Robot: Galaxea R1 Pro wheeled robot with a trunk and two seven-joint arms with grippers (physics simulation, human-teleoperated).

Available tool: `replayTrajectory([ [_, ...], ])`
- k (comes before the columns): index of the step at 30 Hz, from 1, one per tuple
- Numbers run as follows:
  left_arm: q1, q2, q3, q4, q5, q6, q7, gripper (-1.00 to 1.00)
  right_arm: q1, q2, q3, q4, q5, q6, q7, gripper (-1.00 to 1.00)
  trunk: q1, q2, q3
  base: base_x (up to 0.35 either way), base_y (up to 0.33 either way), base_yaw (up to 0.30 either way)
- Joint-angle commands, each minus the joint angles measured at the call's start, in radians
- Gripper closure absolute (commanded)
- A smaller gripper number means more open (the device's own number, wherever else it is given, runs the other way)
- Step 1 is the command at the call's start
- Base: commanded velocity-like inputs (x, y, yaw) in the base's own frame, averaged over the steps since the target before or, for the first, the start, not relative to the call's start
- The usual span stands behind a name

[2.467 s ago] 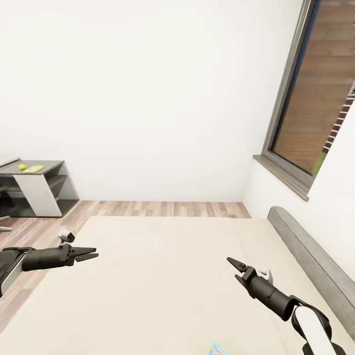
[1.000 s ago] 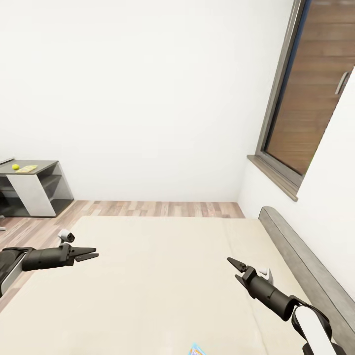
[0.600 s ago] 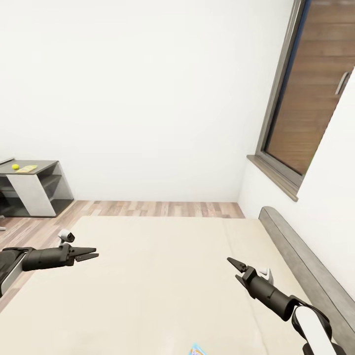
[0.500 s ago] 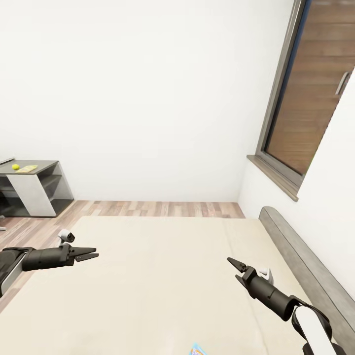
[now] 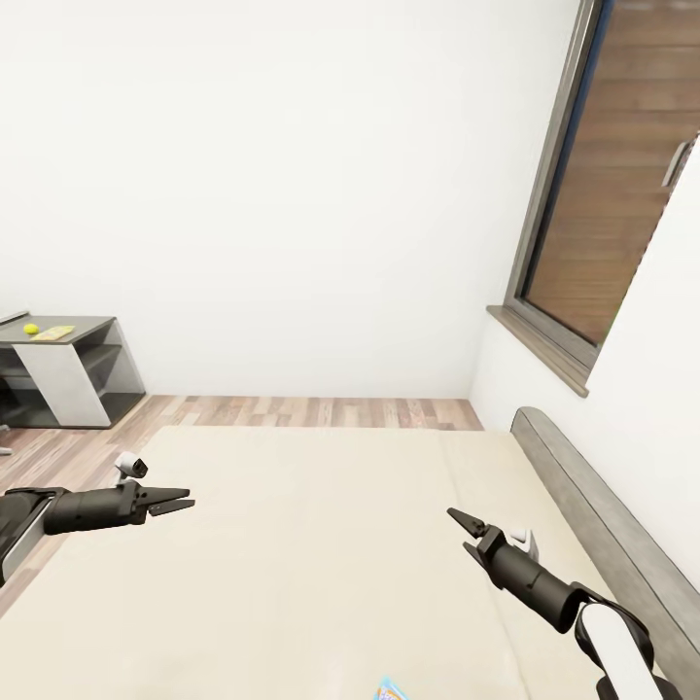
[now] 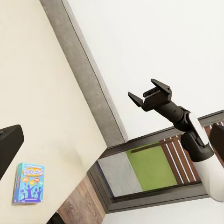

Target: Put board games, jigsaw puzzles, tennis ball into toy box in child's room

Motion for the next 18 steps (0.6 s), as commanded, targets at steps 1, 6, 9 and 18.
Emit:
replayTrajectory([
  [1, -0.001, 0.001, -0.005, 0.000, 0.004, 0.011, -0.003, -1.00, -0.001, 0.001, -0.001, 0.000, 0.004, 0.005, 0.005, -1.00, 0.001, -0.002, -0.002, 0.000, 0.000, 0.000],
  [6, -0.001, 0.001, -0.005, 0.000, 0.004, 0.011, -0.003, -1.00, -0.001, 0.002, 0.003, -0.002, 0.005, 0.002, 0.003, -1.00, 0.001, -0.002, -0.002, 0.000, 0.000, 0.000],
  [9, -0.001, 0.001, -0.005, 0.000, 0.004, 0.011, -0.003, -1.00, -0.001, 0.005, 0.004, -0.005, 0.005, 0.001, 0.002, -1.00, 0.001, -0.002, -0.002, 0.000, 0.000, 0.000],
  [18, -0.001, 0.003, -0.004, 0.000, 0.003, 0.011, -0.005, -1.00, -0.006, 0.005, 0.030, -0.010, 0.011, 0.020, -0.107, -1.00, 0.001, -0.002, -0.002, 0.000, 0.000, 0.000],
])
